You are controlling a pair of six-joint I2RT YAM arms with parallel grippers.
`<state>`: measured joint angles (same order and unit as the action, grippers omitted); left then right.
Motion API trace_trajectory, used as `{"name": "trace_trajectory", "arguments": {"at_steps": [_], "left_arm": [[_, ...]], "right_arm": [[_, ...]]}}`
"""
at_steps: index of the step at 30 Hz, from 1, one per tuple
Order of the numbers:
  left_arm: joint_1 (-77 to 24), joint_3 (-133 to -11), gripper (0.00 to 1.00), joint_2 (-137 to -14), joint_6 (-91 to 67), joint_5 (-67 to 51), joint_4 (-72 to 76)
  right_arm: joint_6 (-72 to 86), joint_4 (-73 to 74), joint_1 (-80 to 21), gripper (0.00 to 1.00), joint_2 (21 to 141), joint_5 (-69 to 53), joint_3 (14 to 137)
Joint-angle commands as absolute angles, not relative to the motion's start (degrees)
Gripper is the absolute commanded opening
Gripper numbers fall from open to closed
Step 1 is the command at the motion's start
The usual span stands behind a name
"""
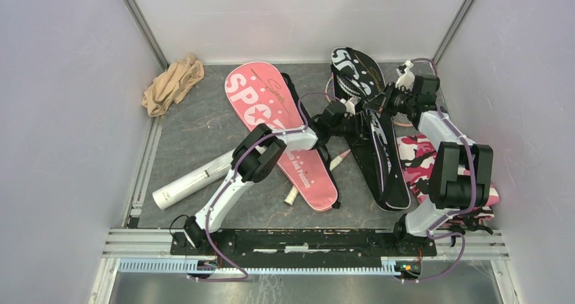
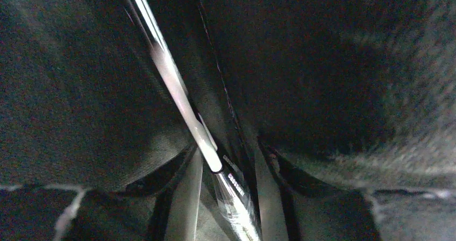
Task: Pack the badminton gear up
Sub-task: Place the racket in the racket bag, then adjust the racket bag at the center of the board.
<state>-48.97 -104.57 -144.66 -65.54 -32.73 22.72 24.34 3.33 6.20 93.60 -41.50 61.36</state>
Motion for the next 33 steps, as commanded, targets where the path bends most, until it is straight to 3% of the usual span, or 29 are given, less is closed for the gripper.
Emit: {"name": "trace_trajectory", "arguments": {"at_steps": [1, 9, 14, 22, 33], "left_arm": [[-49.6, -104.1, 0.49, -139.9, -57.4, -32.1, 20.3], [-48.4, -100.4, 0.69, -132.6, -43.4, -32.9, 7.6], [-45.2, -95.6, 0.76, -125.7, -34.2, -33.8, 2.6], [-40.3, -94.5, 0.77, -122.7, -22.8, -28.3, -2.9], [-39.8, -112.5, 0.73, -138.6, -21.2, -23.0, -3.9]], "right_arm": [[24.2, 3.5, 7.9, 0.00, 92.3, -42.5, 66.1], [21.3, 7.5, 10.5, 0.00, 94.1, -43.0, 71.1], [19.8, 9.2, 11.1, 0.00, 95.0, -45.1, 72.0], [19.3, 9.4, 11.1, 0.00, 95.4, -47.5, 72.5], [19.1, 9.7, 11.1, 0.00, 93.2, -49.7, 70.5]]}}
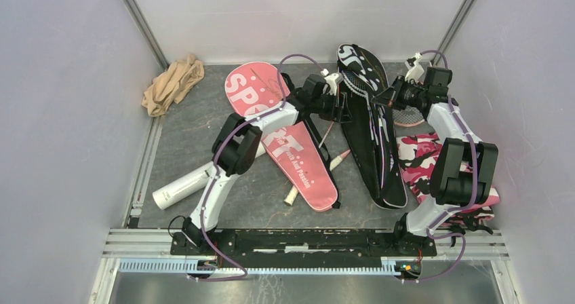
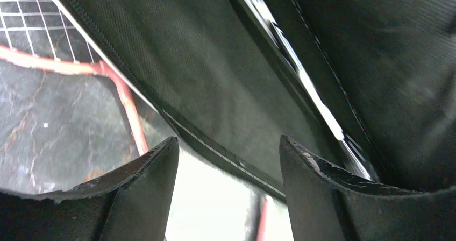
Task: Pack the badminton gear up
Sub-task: Adjust the racket bag at the center of the board.
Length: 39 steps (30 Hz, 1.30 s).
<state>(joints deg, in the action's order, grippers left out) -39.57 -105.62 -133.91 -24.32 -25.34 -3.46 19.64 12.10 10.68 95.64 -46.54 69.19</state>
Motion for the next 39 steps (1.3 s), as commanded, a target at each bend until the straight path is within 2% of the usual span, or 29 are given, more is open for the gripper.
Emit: {"name": "trace_trajectory", "arguments": {"at_steps": [1, 4, 9, 19, 24, 27, 34, 39], "left_arm": [[-39.9, -114.2, 0.72, -139.9, -21.8, -22.9, -5.2], [-40.0, -115.8, 0.68, -141.8, -23.9, -21.9, -6.4], [-40.7, -112.9, 0.67, -141.5, -24.1, -17.8, -6.9], [-41.2, -111.1, 0.66, -143.1, -26.1, -18.9, -2.3], [-41.0, -111.1, 0.53, -145.5, -30.2, -19.9, 3.7], [-41.0, -110.9, 0.41, -146.1, -32.1, -21.0, 6.6], [-39.2, -108.6, 0.03, -143.4, -36.2, -25.8, 10.5], [-37.6, -106.5, 0.02, -137.7, -37.4, -27.4, 9.1]], "right_arm": [[18.9, 9.9, 11.0, 0.00, 93.0, -49.8, 70.5], [18.4, 10.8, 11.0, 0.00, 92.8, -50.1, 70.9], [17.7, 11.6, 11.1, 0.00, 92.9, -50.4, 72.0], [18.2, 11.0, 11.1, 0.00, 94.2, -50.9, 71.9], [17.2, 11.9, 11.1, 0.00, 94.5, -50.8, 71.8], [15.8, 13.4, 11.1, 0.00, 94.8, -50.4, 71.7], [11.5, 17.7, 11.1, 0.00, 96.6, -48.4, 73.9], [6.4, 23.7, 11.1, 0.00, 98.8, -45.0, 79.6]]}}
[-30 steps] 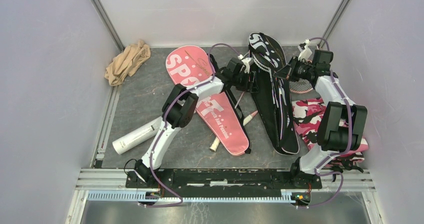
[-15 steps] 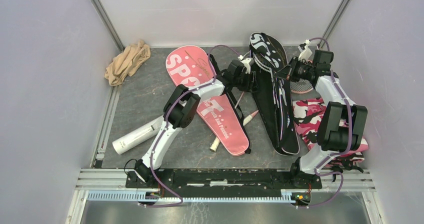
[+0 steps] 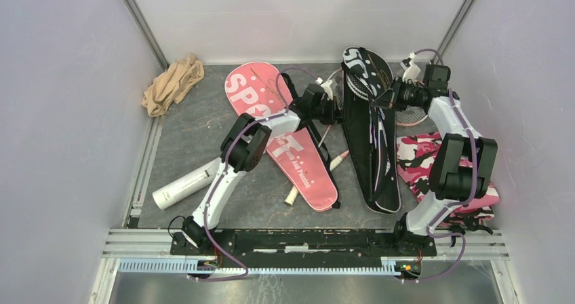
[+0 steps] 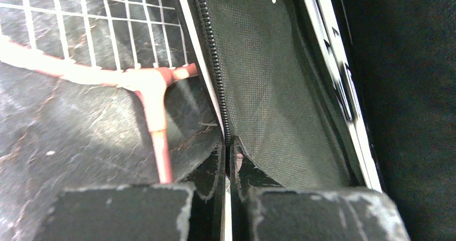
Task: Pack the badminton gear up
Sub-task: Adjust the racket bag at the center of the board.
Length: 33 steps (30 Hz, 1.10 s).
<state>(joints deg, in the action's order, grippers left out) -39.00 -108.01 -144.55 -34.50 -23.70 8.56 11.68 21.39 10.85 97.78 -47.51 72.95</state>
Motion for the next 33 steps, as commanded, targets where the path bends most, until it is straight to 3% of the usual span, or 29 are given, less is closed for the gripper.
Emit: {"name": "trace_trajectory", "arguments": {"at_steps": [1, 8, 18, 33], "left_arm": [[-37.4, -106.6, 0.02, -136.5, -38.0, -27.4, 7.5], [-35.7, -105.3, 0.02, -127.3, -42.8, -28.1, -0.9], [-32.9, -99.1, 0.02, -114.6, -49.1, -27.7, -4.8], [-27.2, -82.0, 0.02, -96.0, -52.5, -13.8, -9.7]], "right_arm": [[5.2, 25.0, 11.0, 0.00, 99.2, -44.1, 80.6], [-3.8, 33.4, 6.7, 0.00, 100.8, -38.7, 87.9], [-6.4, 34.1, -4.2, 0.00, 98.8, -44.1, 90.0], [-8.4, 34.9, -15.8, 0.03, 101.5, -48.5, 94.6]]}}
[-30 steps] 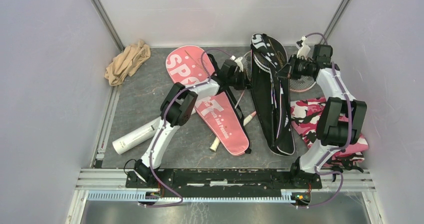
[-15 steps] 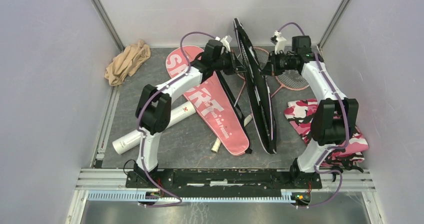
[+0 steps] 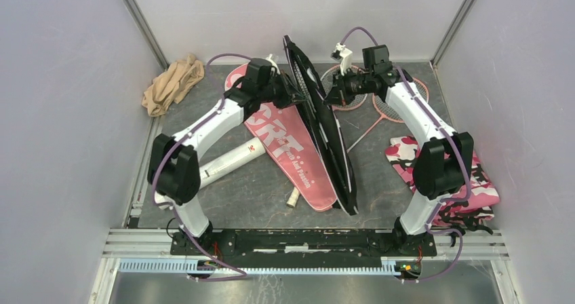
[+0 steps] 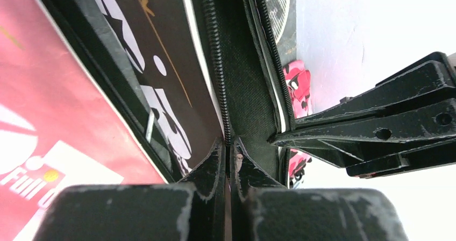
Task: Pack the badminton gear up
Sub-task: Adjust the racket bag at the center of the board.
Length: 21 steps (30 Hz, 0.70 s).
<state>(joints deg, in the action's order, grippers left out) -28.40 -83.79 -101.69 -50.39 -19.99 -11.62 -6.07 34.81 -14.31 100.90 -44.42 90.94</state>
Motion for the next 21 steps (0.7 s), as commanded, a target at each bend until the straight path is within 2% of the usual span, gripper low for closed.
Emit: {"name": "trace_trajectory", "arguments": {"at_steps": [1, 8, 16, 18, 21], "left_arm": [[-27.2, -81.3, 0.02, -95.5, -52.6, -13.2, -9.4], [-27.5, -80.4, 0.02, -97.9, -53.8, -12.9, -6.9], [-28.9, -81.5, 0.02, -101.0, -54.2, -13.6, -7.2], [-29.1, -81.6, 0.02, -101.1, -54.2, -13.4, -7.2], [-29.4, -82.2, 0.02, -101.6, -53.6, -12.6, -7.9]], "right_arm": [[-9.2, 35.8, -16.2, 0.05, 102.0, -48.7, 94.7], [-9.5, 34.8, -16.5, 0.20, 101.9, -48.8, 91.0], [-9.4, 32.2, -16.5, 0.47, 99.6, -47.2, 85.3], [-8.7, 31.0, -16.6, 0.59, 99.0, -48.0, 83.9], [-6.7, 28.9, -16.4, 0.70, 97.6, -50.0, 82.3]]}}
